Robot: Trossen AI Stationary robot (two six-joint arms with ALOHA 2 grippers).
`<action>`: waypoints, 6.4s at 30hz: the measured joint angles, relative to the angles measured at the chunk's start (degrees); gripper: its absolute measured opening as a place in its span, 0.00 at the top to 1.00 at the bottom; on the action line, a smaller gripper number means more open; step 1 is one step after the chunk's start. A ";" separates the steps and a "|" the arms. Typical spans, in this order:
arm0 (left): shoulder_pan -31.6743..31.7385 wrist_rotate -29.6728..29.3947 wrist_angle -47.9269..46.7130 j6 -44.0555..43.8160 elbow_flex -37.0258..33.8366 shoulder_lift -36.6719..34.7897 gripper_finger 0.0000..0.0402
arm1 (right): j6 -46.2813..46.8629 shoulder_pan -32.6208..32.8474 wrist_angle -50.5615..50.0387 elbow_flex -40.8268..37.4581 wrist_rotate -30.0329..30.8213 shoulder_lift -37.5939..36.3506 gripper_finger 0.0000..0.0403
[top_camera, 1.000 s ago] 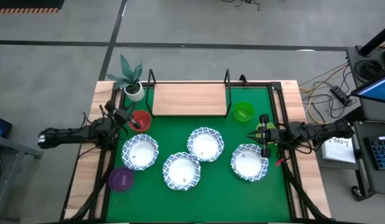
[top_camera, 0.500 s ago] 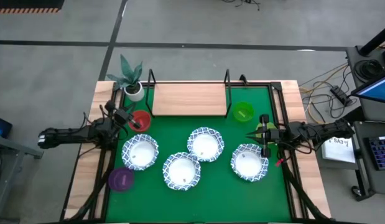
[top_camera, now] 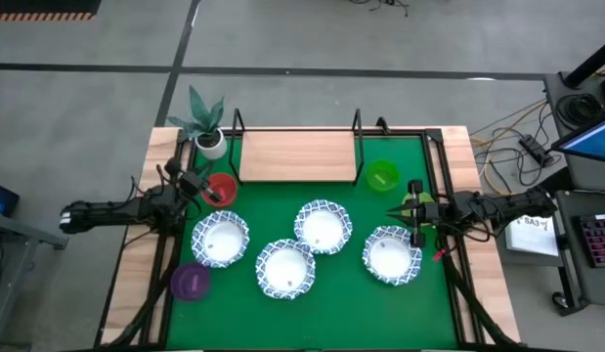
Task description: Place and stack bowls onto a shelf
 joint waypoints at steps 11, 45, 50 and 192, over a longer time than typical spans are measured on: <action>0.00 0.26 0.41 0.01 -0.02 -0.02 1.00 | 5.49 0.00 0.69 -0.01 0.06 0.02 0.92; -0.04 10.82 12.27 -35.36 -0.04 0.07 1.00 | 22.07 0.00 37.03 5.78 0.04 16.49 0.92; -0.03 17.22 17.40 -64.44 -0.04 0.12 1.00 | 19.24 -0.02 27.65 13.04 0.07 20.50 0.92; -15.89 42.51 -14.32 -42.29 77.82 111.75 0.61 | 17.37 -0.25 4.21 24.47 1.33 30.77 0.92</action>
